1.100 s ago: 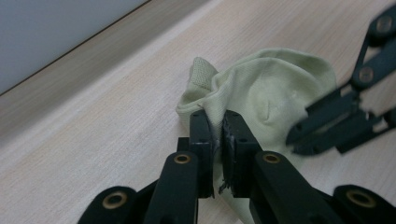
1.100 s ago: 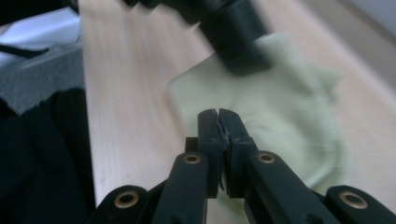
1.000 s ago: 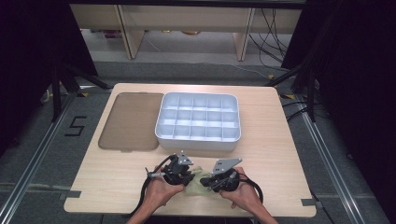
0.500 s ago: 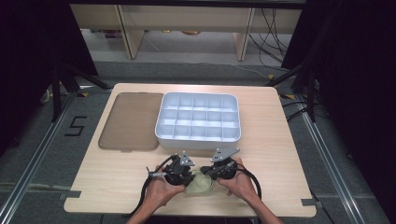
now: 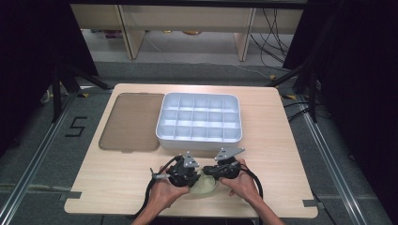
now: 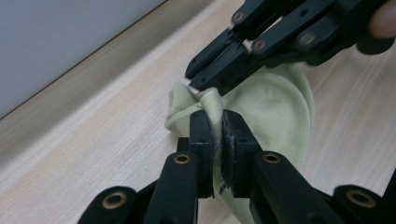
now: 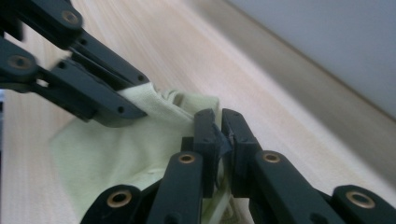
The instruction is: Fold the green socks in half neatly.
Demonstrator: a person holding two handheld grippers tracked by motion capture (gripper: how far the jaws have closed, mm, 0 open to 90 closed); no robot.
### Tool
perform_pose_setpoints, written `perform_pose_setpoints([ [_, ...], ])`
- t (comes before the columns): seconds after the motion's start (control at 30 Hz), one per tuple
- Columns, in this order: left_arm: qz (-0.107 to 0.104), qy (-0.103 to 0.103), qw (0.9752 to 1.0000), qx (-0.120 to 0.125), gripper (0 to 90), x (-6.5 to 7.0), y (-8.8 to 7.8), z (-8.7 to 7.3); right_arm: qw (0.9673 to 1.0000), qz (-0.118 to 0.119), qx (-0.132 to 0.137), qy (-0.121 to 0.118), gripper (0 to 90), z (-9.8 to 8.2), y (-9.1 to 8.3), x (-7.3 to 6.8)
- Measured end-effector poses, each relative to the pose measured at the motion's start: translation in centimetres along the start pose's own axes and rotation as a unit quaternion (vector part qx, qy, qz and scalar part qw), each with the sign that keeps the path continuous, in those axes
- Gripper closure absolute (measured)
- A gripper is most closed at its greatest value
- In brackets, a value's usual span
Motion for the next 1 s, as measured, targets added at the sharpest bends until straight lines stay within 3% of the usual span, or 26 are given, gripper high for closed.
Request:
perform_pose_setpoints([
  [0.1,0.000,-0.001,1.0000,-0.007,83.1,-0.5,-0.4,-0.1,0.9999,-0.003,0.013,-0.006,85.7,0.0,-1.1,0.0],
  [0.13,0.006,-0.010,0.9999,0.005,83.1,-0.4,-0.4,-0.2,0.9998,-0.002,0.015,-0.010,86.1,0.0,-1.4,-0.1],
  [0.17,0.007,0.002,1.0000,0.001,83.2,-0.7,-0.5,-0.2,0.9998,-0.002,0.014,-0.017,86.5,-0.2,-1.8,-0.4],
  [0.2,0.008,-0.009,0.9999,0.002,83.2,-0.6,-0.6,-0.3,0.9997,0.001,0.011,-0.023,86.9,-0.3,-2.0,-0.6],
  [0.23,0.009,0.000,1.0000,-0.001,83.2,-0.8,-0.7,-0.3,0.9994,0.001,0.015,-0.032,87.1,-0.4,-1.9,-0.8],
  [0.3,0.011,-0.001,0.9999,-0.010,83.2,-1.0,-1.0,-0.4,0.9993,0.009,0.005,-0.037,87.5,-0.6,-2.1,-1.4],
  [0.43,0.022,0.001,0.9996,-0.017,83.2,-1.4,-1.5,-0.6,0.9979,0.027,-0.011,-0.059,87.7,-0.5,-1.0,-3.1],
  [0.53,0.031,0.000,0.9992,-0.025,83.2,-1.3,-1.7,-0.6,0.9973,0.031,-0.018,-0.063,87.7,-0.3,-0.4,-3.6],
  [0.57,0.032,0.003,0.9990,-0.029,83.1,-1.3,-1.7,-0.6,0.9969,0.035,-0.021,-0.067,87.7,-0.2,-0.1,-3.9],
  [0.6,0.036,0.023,0.9988,-0.024,83.2,-1.6,-1.6,-0.4,0.9965,0.038,-0.024,-0.070,87.7,-0.1,0.2,-4.2],
  [0.7,0.035,-0.011,0.9988,-0.033,83.1,-1.0,-1.4,-0.6,0.9953,0.046,-0.027,-0.081,87.7,0.1,1.0,-4.9],
  [0.77,0.032,0.002,0.9989,-0.033,83.1,-1.0,-1.2,-0.4,0.9935,0.036,-0.038,-0.101,87.8,0.2,1.6,-5.1],
  [0.83,0.034,0.010,0.9987,-0.036,83.1,-1.0,-1.1,-0.3,0.9934,0.037,-0.046,-0.098,88.0,0.2,2.0,-5.3],
  [1.0,0.033,0.002,0.9988,-0.036,83.1,-1.1,-1.1,-0.3,0.9936,0.041,-0.036,-0.099,87.4,0.1,1.5,-5.2],
])
Point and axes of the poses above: each handheld gripper's, and its own axes: y roughly forward along the jaws, z roughly out of its top, x roughly to its right, the point moved 1 cm from there along y, roughly forward along the jaws, and after that the axes turned 10 degrees about -x, right-handed, at the moved point
